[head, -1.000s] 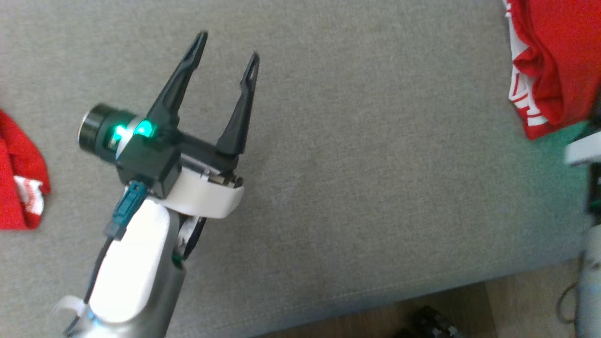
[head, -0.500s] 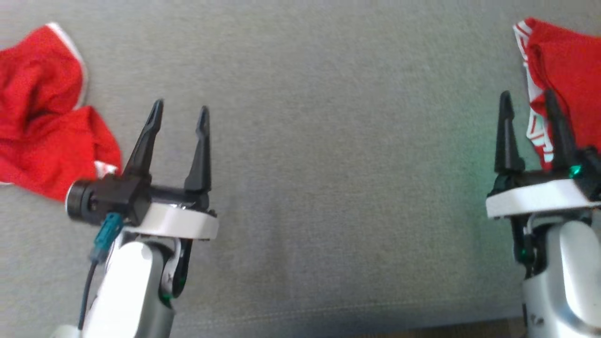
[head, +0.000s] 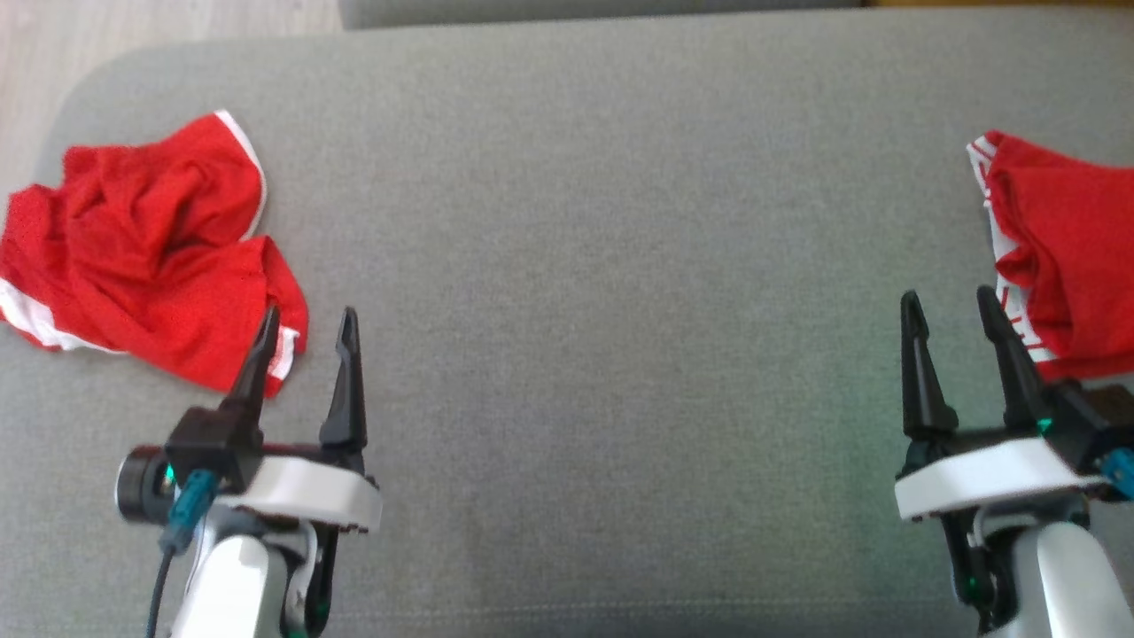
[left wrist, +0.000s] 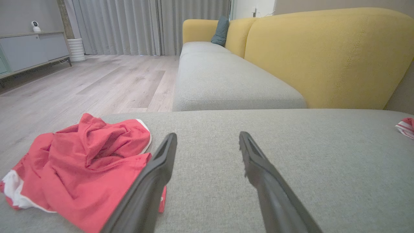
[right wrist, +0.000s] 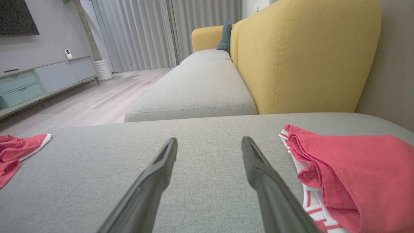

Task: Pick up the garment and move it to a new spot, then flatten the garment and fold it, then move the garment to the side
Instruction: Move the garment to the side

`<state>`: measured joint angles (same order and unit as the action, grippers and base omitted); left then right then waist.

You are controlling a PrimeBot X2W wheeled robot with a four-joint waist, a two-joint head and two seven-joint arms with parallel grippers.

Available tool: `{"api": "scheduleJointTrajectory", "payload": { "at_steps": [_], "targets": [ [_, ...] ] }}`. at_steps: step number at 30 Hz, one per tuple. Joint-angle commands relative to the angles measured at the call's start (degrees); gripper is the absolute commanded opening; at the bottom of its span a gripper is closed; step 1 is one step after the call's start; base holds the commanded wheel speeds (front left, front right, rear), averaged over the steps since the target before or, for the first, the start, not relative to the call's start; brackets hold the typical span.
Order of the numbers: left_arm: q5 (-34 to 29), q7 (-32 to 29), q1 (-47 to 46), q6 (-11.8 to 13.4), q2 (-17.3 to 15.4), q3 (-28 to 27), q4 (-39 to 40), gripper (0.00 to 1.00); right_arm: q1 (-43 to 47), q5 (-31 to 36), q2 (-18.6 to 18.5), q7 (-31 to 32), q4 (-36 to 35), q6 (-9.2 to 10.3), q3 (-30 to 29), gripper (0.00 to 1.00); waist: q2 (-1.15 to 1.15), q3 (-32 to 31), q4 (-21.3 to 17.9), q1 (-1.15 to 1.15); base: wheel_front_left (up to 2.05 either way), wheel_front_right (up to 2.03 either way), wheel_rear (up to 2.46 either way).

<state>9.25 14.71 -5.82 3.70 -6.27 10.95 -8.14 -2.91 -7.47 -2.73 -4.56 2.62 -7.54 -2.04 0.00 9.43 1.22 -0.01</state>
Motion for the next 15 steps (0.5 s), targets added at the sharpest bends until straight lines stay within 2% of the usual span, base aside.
{"api": "scheduleJointTrajectory", "payload": {
  "at_steps": [1, 15],
  "targets": [
    [0.41, 0.29, -0.91, -0.08, -0.97, -2.07, 1.35, 1.0, -0.33, -0.26, -0.19, 0.21, -2.56, 0.05, 1.49, 1.0, 0.0, -1.3, 0.13, 0.01, 0.0, 0.0, 0.0],
    [1.05, 0.29, 2.99, 0.29, -1.12, -1.75, 0.1, 1.0, 5.31, -1.02, -0.16, 3.29, -7.5, 0.05, 1.06, 1.0, 0.0, -5.22, -0.38, 0.01, 0.0, 0.0, 0.0]
  ]
}}
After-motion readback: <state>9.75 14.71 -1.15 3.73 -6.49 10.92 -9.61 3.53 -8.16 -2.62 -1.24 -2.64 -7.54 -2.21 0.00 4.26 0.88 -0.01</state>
